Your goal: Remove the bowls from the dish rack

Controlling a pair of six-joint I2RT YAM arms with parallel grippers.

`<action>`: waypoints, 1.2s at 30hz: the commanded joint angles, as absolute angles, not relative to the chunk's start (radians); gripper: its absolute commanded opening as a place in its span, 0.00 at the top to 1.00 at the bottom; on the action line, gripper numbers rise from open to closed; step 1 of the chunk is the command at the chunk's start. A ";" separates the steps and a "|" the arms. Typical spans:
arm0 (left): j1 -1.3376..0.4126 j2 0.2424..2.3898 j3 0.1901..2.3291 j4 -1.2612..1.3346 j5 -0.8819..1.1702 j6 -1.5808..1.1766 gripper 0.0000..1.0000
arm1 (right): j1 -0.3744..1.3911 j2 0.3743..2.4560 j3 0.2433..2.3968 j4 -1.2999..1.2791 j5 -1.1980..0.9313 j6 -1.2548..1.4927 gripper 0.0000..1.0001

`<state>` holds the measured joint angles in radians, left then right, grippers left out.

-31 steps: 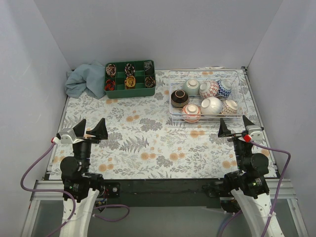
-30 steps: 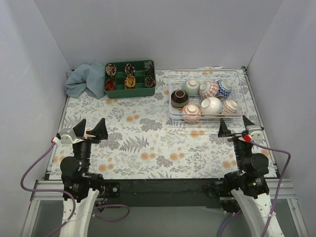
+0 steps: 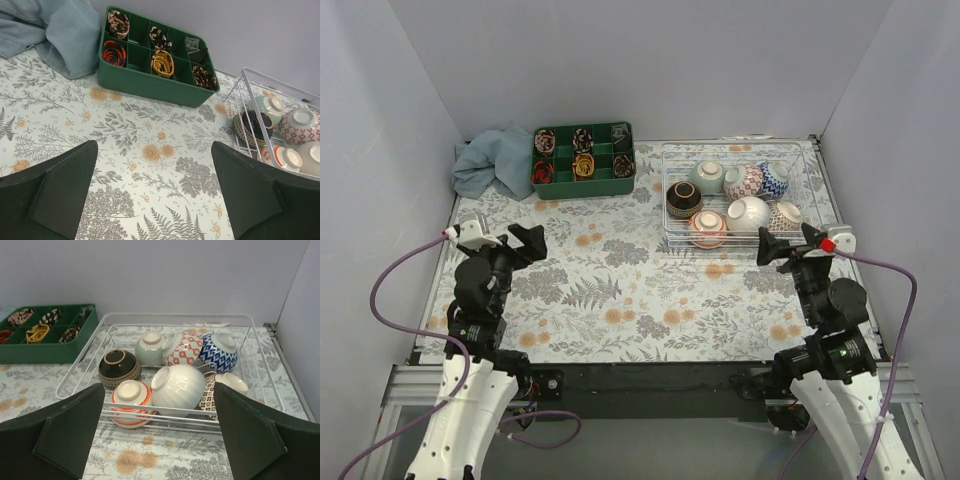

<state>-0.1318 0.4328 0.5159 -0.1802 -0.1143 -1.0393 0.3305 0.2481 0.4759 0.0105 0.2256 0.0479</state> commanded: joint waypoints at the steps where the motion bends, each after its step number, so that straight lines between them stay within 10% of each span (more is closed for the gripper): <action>1: -0.126 0.549 0.636 -0.193 -0.068 -1.048 0.02 | 0.336 0.412 0.604 -0.060 0.238 0.117 0.01; 20: -0.178 0.950 0.808 -0.250 0.156 -1.019 0.02 | 0.241 1.244 1.132 -0.348 0.249 0.251 0.01; 36: -0.239 0.959 0.778 -0.250 0.163 -1.009 0.02 | 0.087 1.414 1.068 -0.319 0.077 0.406 0.01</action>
